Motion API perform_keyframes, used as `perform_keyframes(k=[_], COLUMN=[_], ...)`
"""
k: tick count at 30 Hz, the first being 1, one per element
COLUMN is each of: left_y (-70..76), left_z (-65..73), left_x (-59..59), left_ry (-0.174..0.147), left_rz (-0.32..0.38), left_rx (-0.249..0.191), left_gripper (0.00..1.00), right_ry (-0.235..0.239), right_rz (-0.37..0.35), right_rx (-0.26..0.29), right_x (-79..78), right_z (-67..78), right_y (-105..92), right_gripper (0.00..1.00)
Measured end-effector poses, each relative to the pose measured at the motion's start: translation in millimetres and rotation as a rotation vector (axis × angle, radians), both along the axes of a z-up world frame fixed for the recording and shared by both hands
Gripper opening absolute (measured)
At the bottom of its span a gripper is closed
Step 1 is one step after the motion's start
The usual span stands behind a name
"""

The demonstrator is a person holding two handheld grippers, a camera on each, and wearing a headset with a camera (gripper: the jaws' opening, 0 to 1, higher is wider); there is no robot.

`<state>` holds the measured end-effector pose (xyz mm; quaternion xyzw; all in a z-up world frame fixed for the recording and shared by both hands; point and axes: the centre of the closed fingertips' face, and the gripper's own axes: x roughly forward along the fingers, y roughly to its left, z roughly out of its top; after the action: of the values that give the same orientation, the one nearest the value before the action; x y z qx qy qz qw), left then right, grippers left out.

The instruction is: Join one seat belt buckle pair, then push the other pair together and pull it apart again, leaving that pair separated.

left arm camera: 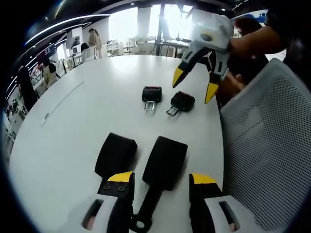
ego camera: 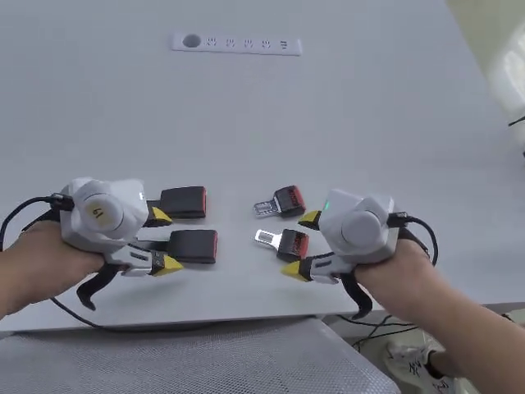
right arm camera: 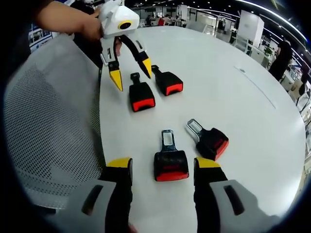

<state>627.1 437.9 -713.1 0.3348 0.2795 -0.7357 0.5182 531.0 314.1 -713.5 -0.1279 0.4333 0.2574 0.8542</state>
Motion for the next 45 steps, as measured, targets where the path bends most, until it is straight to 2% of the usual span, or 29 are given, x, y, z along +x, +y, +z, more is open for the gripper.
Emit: perform_keyframes(k=[7,13,14,17,21,22,29,32,34,41,44,45], left_y=[-9.6,-13.6,-13.6,-15.2,-14.8,-14.9,-14.2,-13.5,-11.8,-11.6,-11.4,-11.5], left_z=[-8.1,-14.7,-15.7,-18.7,-22.3,-23.4,-30.2,-29.9,-30.8,-29.5,-28.8,-28.7], left_x=[1.0,-4.3,-5.8,-8.8,-12.7,-11.8,-6.9,-6.7,-6.5,-7.1,-7.7,-7.7], left_ry=[-0.032,-0.031,-0.029,-0.016,-0.019,-0.03,-0.034,-0.04,-0.073,-0.087,-0.087,-0.087], left_rz=[-0.052,-0.122,-0.131,-0.147,-0.184,-0.193,-0.205,-0.208,-0.248,-0.255,-0.256,-0.257], left_rx=[0.023,0.047,0.052,0.061,0.078,0.08,0.09,0.088,0.079,0.084,0.082,0.082], left_gripper=[0.45,0.43,0.41,0.39,0.38,0.38,0.36,0.35,0.35,0.34,0.34,0.34], right_ry=[0.04,0.082,0.085,0.088,0.096,0.099,0.121,0.127,0.13,0.134,0.15,0.137], right_rz=[0.014,0.02,0.017,0.029,0.044,0.049,0.096,0.147,0.193,0.283,0.323,0.353], right_rx=[-0.005,0.003,0.022,0.011,0.009,0.01,0.004,-0.016,-0.035,-0.092,-0.14,-0.134], right_x=[0.2,0.2,1.1,3.0,4.3,4.3,3.6,3.9,4.0,3.7,0.0,1.2], right_z=[-10.9,-19.2,-19.2,-21.2,-23.1,-23.5,-27.6,-28.5,-28.9,-32.7,-40.4,-37.3], right_y=[-5.9,-10.5,-9.4,-11.1,-11.8,-11.8,-11.2,-11.3,-11.1,-10.0,-12.1,-10.4], right_gripper=[0.44,0.41,0.4,0.38,0.35,0.33,0.32,0.32,0.32,0.32,0.34,0.34])
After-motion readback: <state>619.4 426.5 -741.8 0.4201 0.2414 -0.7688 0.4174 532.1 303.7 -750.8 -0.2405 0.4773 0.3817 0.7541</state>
